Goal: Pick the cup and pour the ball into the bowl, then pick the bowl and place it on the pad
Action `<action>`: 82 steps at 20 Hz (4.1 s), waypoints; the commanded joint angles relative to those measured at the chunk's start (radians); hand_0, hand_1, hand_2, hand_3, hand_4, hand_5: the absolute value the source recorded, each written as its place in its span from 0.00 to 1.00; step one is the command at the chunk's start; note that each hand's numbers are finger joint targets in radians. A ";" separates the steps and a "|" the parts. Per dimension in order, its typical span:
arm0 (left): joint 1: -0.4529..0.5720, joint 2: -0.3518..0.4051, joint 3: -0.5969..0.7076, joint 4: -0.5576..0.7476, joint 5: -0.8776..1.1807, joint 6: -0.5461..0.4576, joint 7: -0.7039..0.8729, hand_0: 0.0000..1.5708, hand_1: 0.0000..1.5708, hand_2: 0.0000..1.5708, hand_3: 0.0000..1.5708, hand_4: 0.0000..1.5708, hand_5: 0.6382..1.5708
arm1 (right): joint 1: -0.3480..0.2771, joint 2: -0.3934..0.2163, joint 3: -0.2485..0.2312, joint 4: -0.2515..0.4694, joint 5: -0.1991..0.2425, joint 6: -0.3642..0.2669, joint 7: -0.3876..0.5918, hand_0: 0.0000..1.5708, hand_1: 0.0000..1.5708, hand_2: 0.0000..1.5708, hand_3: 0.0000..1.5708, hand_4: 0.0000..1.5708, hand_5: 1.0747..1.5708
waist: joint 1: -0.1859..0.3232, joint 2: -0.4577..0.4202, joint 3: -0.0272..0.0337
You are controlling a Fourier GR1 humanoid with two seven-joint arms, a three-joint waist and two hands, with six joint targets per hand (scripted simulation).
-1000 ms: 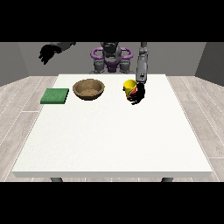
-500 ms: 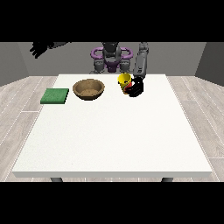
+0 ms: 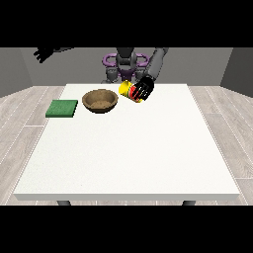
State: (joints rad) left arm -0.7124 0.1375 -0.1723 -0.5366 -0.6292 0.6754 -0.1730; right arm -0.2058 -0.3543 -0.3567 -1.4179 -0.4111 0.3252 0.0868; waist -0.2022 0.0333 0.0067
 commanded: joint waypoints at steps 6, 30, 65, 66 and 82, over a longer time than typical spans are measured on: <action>-0.149 -0.134 -0.236 0.107 -0.333 -0.051 0.435 0.87 0.87 1.00 1.00 0.92 0.97 | 0.022 -0.018 -0.037 0.177 0.008 0.039 -0.050 0.00 0.00 0.00 0.00 0.44 0.98 | 0.072 -0.091 -0.0048; -0.334 -0.138 -0.578 -0.112 -0.652 -0.690 0.798 0.00 0.00 0.67 0.98 0.70 1.00 | -0.066 -0.009 0.009 0.307 0.051 0.066 -0.112 0.00 0.00 0.00 0.11 0.45 0.96 | 0.025 -0.094 -0.0065; -0.014 0.342 0.557 -0.617 0.805 -0.966 0.337 0.00 0.00 0.00 0.00 0.63 0.97 | -0.075 0.173 0.011 0.579 0.159 -0.169 -0.382 0.00 0.00 0.00 0.00 0.38 0.97 | 0.344 0.036 -0.0062; -0.042 0.393 0.588 -0.589 0.826 -1.001 0.325 0.00 0.00 0.00 0.00 0.64 0.97 | -0.093 0.192 0.010 0.583 0.153 -0.171 -0.411 0.00 0.00 0.00 0.00 0.37 0.97 | 0.333 0.077 -0.0062; 0.017 0.448 0.620 -0.675 0.892 -1.005 0.340 0.00 0.00 0.00 0.00 0.65 0.97 | -0.169 0.183 0.020 0.751 0.177 -0.179 -0.536 0.00 0.00 0.00 0.00 0.29 0.95 | 0.320 0.139 -0.0065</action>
State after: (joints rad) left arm -0.7191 0.5758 0.4341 -1.2255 0.2552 -0.3259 0.1778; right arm -0.3586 -0.1813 -0.3411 -0.7067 -0.2390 0.1779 -0.4850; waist 0.1286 0.1616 -0.0247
